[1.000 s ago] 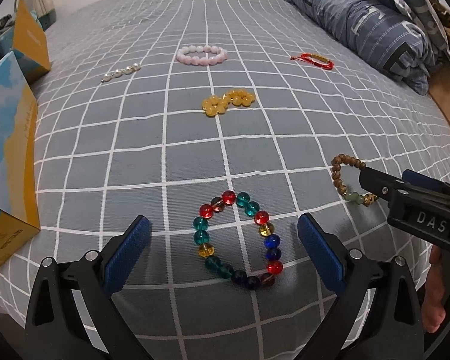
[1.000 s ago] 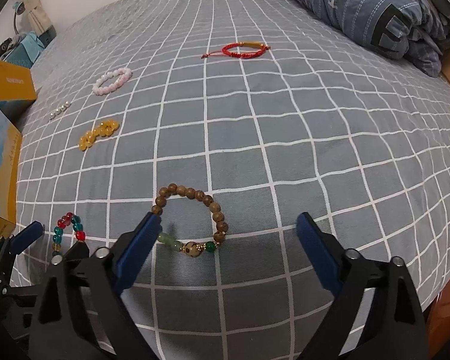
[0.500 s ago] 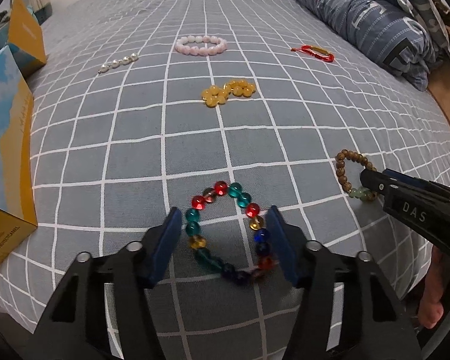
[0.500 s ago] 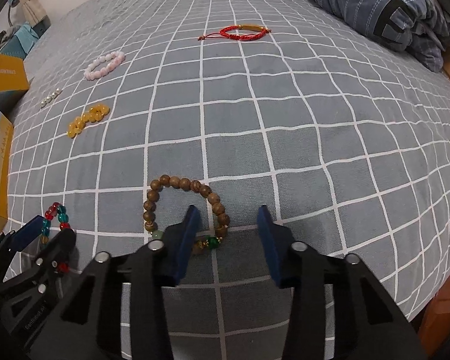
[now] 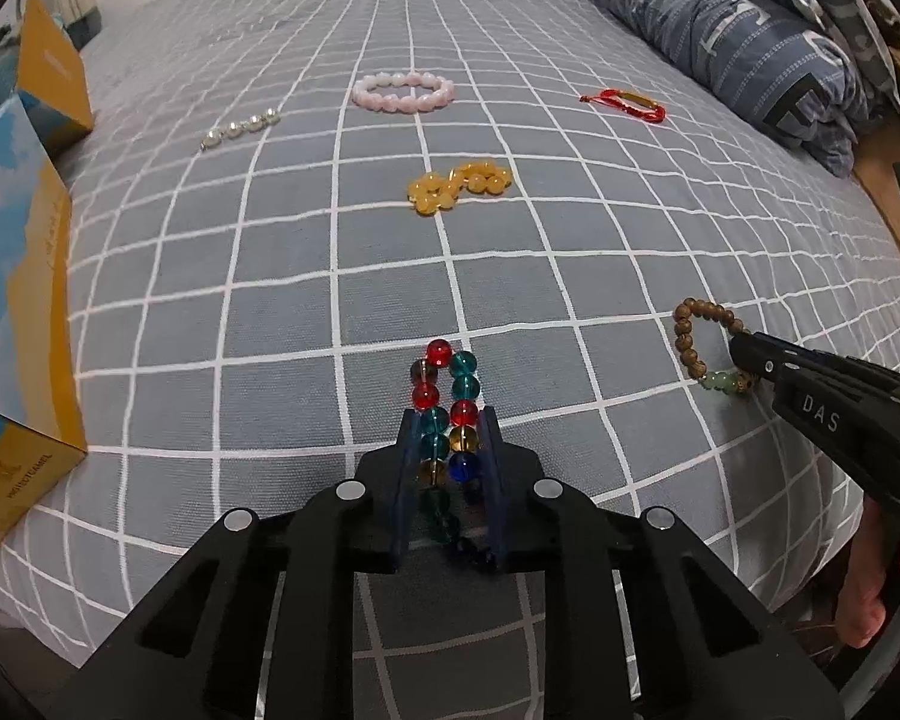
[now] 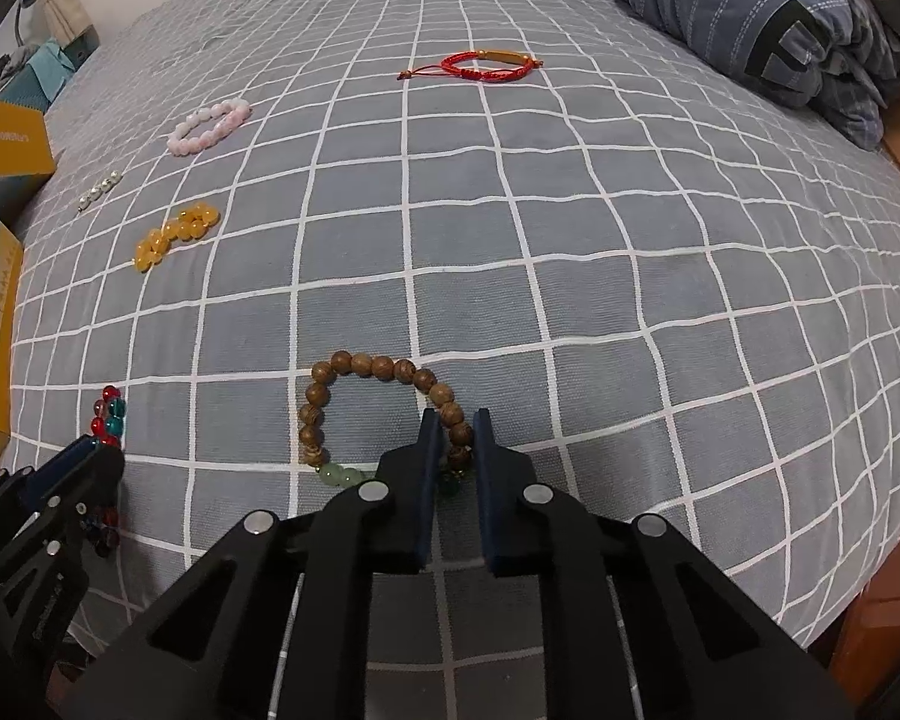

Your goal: Organize jewelry

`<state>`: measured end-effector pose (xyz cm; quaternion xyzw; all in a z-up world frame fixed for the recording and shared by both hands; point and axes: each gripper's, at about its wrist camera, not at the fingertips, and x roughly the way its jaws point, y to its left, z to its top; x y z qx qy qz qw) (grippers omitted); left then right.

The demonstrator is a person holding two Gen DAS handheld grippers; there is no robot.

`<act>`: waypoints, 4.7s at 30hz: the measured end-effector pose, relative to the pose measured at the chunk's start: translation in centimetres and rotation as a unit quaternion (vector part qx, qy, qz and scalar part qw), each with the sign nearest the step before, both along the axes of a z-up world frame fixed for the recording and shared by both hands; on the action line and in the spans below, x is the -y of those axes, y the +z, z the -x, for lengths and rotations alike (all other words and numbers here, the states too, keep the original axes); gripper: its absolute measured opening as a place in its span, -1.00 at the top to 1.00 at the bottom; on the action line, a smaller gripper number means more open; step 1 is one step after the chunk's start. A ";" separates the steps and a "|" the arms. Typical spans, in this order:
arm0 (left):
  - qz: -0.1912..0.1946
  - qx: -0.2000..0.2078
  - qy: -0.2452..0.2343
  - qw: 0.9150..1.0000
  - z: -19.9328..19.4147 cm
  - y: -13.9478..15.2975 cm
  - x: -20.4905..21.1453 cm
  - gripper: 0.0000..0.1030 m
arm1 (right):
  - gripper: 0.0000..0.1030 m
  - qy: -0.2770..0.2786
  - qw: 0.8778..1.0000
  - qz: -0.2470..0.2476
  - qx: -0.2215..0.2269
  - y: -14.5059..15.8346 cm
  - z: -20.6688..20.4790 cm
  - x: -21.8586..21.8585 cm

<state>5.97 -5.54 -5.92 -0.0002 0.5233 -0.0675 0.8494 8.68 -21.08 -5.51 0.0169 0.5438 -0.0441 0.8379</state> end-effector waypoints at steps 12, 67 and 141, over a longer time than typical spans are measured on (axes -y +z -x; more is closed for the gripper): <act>-0.001 0.013 -0.004 1.000 0.4 0.8 -0.1 0.82 | 0.80 -0.009 1.000 0.000 0.012 0.9 0.3 -0.2; 0.022 0.115 0.016 0.993 2.2 8.7 -3.6 0.82 | 0.38 -0.018 0.999 -0.025 0.037 3.8 0.7 2.7; 0.009 0.189 0.076 0.979 0.1 16.9 -11.7 0.82 | 0.85 0.109 0.972 -0.044 0.202 14.3 -1.9 -13.4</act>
